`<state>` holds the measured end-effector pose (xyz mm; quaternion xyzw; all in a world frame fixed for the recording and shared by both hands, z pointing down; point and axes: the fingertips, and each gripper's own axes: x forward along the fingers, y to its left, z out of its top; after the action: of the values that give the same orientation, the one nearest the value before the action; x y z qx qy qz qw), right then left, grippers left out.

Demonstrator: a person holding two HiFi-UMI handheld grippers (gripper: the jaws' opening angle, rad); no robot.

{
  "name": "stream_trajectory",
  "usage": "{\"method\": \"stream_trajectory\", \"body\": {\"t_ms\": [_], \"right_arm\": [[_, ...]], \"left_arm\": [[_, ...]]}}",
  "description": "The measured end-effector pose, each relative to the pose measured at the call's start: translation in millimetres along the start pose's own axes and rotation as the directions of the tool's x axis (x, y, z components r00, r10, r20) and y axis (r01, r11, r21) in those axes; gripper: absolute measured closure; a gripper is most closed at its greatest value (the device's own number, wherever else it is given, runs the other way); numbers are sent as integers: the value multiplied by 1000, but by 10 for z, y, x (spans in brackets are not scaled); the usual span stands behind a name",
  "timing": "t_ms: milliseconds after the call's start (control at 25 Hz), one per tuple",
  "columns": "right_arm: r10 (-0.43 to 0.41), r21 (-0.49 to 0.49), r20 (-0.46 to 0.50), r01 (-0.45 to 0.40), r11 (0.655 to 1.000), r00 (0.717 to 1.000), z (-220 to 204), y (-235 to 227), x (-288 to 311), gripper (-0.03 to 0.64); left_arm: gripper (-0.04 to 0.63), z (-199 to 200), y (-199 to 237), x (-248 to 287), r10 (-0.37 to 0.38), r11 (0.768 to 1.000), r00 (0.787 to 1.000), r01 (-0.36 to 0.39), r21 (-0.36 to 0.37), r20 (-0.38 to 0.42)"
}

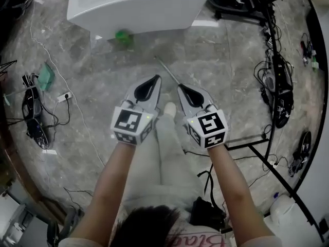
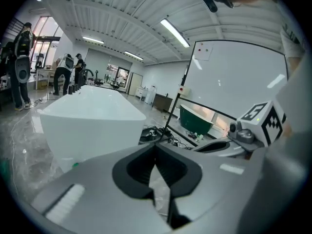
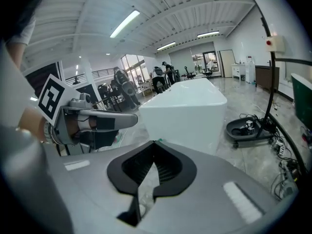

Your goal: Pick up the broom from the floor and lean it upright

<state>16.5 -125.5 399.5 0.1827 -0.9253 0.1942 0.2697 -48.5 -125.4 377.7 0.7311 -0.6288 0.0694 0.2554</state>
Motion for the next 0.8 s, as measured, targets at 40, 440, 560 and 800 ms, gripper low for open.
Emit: {"method": "stream_trajectory", "body": {"t_ms": [40, 440, 560, 800], "right_arm": [[-6, 4, -13, 6, 1000, 1000, -92, -53, 90, 615], [-71, -18, -171, 69, 997, 983, -1256, -595, 1172, 615], [-90, -29, -217, 86, 996, 972, -1663, -756, 1511, 614], [-81, -52, -352, 67, 996, 932, -2585, -1014, 2097, 614]], "left_arm": [[595, -90, 56, 63, 2, 1000, 1000, -2, -3, -11], [595, -1233, 545, 744, -53, 999, 991, 53, 3, -122], [595, -1735, 741, 960, -49, 999, 987, 45, -25, -156], [595, -2586, 1041, 1303, -46, 997, 973, 30, -75, -225]]}}
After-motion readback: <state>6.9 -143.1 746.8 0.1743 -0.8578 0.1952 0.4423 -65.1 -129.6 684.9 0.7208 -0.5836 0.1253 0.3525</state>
